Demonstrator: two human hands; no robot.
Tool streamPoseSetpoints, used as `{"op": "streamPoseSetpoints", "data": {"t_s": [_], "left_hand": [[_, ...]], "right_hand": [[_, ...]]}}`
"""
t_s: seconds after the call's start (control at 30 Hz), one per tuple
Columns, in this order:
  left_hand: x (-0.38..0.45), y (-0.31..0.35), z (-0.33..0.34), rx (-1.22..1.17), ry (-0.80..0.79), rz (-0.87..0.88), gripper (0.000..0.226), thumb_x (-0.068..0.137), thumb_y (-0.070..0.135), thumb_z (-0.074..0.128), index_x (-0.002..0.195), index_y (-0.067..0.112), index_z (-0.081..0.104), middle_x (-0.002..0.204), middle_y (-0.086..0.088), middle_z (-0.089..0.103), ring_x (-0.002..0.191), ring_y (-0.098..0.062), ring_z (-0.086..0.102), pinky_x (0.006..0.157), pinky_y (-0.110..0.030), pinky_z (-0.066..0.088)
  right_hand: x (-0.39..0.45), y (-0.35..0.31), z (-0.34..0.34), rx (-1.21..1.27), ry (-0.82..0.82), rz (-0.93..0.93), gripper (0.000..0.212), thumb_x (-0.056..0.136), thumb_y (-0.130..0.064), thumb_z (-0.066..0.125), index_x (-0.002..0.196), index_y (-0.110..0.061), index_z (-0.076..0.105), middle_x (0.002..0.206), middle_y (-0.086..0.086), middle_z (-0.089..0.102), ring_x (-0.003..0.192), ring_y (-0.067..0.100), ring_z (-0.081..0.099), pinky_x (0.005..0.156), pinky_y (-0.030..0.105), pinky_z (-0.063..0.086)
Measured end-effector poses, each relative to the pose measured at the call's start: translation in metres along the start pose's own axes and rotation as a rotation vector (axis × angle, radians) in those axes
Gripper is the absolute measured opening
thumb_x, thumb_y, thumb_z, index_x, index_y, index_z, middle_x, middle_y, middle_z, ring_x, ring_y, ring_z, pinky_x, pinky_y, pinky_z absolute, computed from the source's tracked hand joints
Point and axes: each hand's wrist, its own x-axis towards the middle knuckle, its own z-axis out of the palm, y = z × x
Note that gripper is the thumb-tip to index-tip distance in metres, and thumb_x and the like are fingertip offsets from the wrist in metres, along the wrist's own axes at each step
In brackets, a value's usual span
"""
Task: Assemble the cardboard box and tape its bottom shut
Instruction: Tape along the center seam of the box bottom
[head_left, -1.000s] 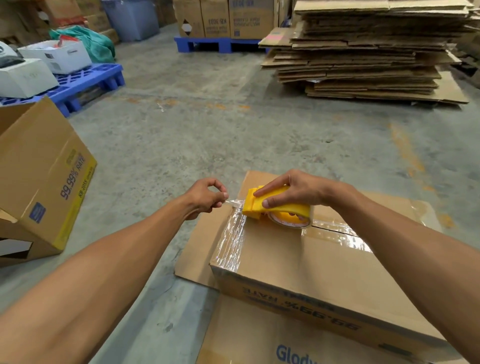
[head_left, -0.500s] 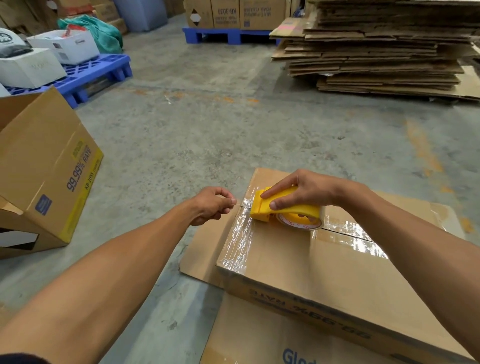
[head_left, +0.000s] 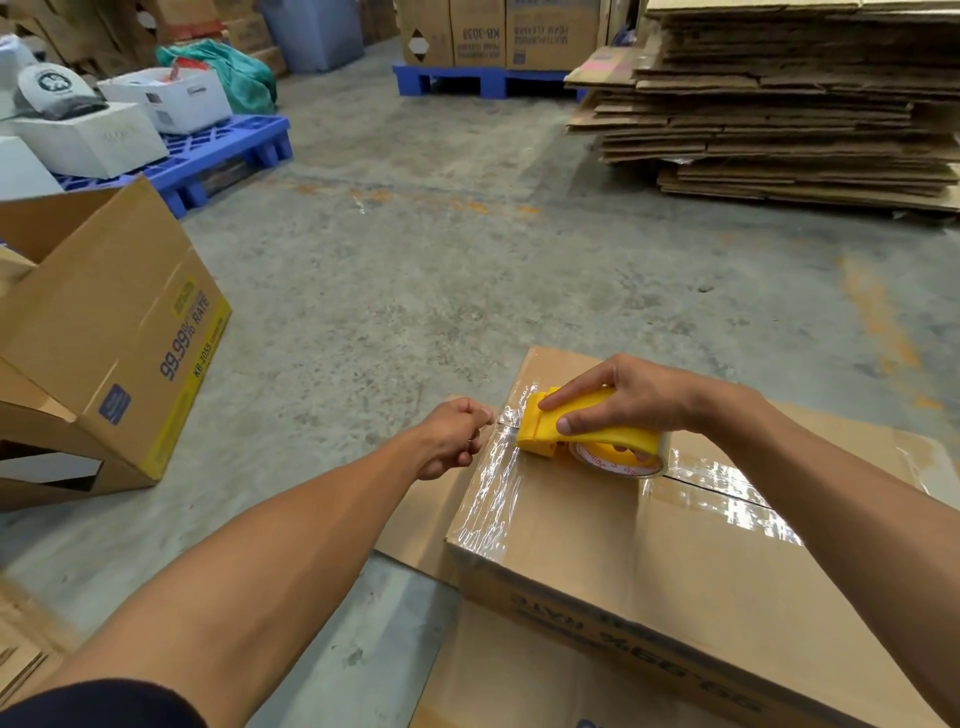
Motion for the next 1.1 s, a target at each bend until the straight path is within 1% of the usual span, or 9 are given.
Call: {"op": "streamPoseSetpoints", "data": {"t_s": [0.2,0.27,0.37,0.47,0.57,0.7,0.83,0.93,1.1], "left_hand": [[-0.003,-0.017,0.002,0.171,0.107,-0.018,0.018,0.102,0.032,0.04,0.113,0.018,0.046,0.077,-0.005,0.05,0.057,-0.014,0.045,0.045,-0.025,0.037],[-0.003,-0.022,0.0,0.231,0.237,0.087,0.033,0.103,0.031,0.032,0.127,0.018,0.05,0.105,-0.008,0.062,0.088,-0.023,0.061,0.076,-0.036,0.056],[-0.017,-0.019,0.004,0.301,0.324,0.326,0.047,0.102,0.022,0.029,0.147,0.021,0.042,0.147,-0.001,0.049,0.134,-0.019,0.045,0.115,-0.034,0.032],[-0.039,-0.017,0.018,0.479,0.175,0.535,0.053,0.102,0.015,0.03,0.155,0.018,0.026,0.159,0.003,0.03,0.145,-0.012,0.028,0.114,-0.018,0.017],[-0.048,-0.025,0.031,0.59,0.012,0.585,0.067,0.099,0.015,0.036,0.157,0.016,0.003,0.165,0.0,0.006,0.15,-0.01,0.007,0.12,-0.024,0.007],[-0.045,-0.031,0.036,0.566,0.03,0.542,0.092,0.096,0.046,0.052,0.156,0.017,-0.012,0.164,0.005,-0.007,0.15,-0.01,-0.004,0.117,-0.023,0.006],[-0.037,-0.036,0.035,0.71,0.055,0.554,0.097,0.089,0.063,0.05,0.157,0.019,-0.004,0.166,0.001,-0.006,0.15,-0.006,-0.008,0.116,-0.022,0.003],[-0.035,-0.038,0.035,0.74,0.054,0.559,0.091,0.093,0.058,0.049,0.157,0.017,-0.001,0.166,0.0,-0.003,0.15,-0.007,-0.006,0.115,-0.019,0.001],[-0.037,-0.038,0.035,0.748,0.061,0.526,0.089,0.093,0.058,0.048,0.157,0.019,0.0,0.166,0.003,-0.003,0.15,-0.006,-0.002,0.116,-0.021,0.005]], "right_hand": [[0.001,0.001,0.0,0.002,0.003,0.003,0.038,0.076,-0.051,0.076,0.113,-0.048,0.071,0.124,-0.008,0.066,0.107,0.014,0.063,0.093,0.032,0.053],[0.001,0.001,0.0,0.006,0.001,0.005,0.038,0.076,-0.05,0.076,0.114,-0.047,0.072,0.124,-0.009,0.066,0.106,0.013,0.063,0.093,0.031,0.053],[0.001,0.001,-0.001,0.003,-0.003,0.003,0.036,0.076,-0.05,0.077,0.112,-0.048,0.072,0.123,-0.01,0.067,0.106,0.011,0.063,0.095,0.031,0.053],[0.0,0.0,-0.002,0.015,-0.01,0.001,0.036,0.078,-0.048,0.077,0.114,-0.045,0.072,0.12,-0.012,0.067,0.103,0.008,0.063,0.091,0.027,0.051],[0.001,0.0,-0.003,0.011,-0.01,0.004,0.035,0.077,-0.048,0.077,0.112,-0.046,0.073,0.118,-0.011,0.069,0.101,0.007,0.063,0.087,0.024,0.051],[0.006,-0.001,-0.003,0.006,-0.033,0.023,0.037,0.073,-0.053,0.079,0.11,-0.048,0.073,0.116,-0.013,0.07,0.102,0.006,0.064,0.089,0.023,0.052],[0.011,-0.003,-0.002,-0.013,-0.086,0.048,0.044,0.067,-0.058,0.081,0.109,-0.049,0.073,0.107,-0.019,0.07,0.097,0.003,0.064,0.09,0.026,0.051],[0.012,-0.005,-0.002,-0.002,-0.107,0.059,0.044,0.07,-0.049,0.083,0.112,-0.043,0.073,0.083,-0.023,0.071,0.07,-0.006,0.065,0.076,0.023,0.05],[0.0,-0.005,-0.004,0.052,-0.095,0.07,0.043,0.072,-0.043,0.083,0.114,-0.042,0.073,0.111,-0.007,0.072,0.1,0.018,0.069,0.085,0.03,0.058]]}}
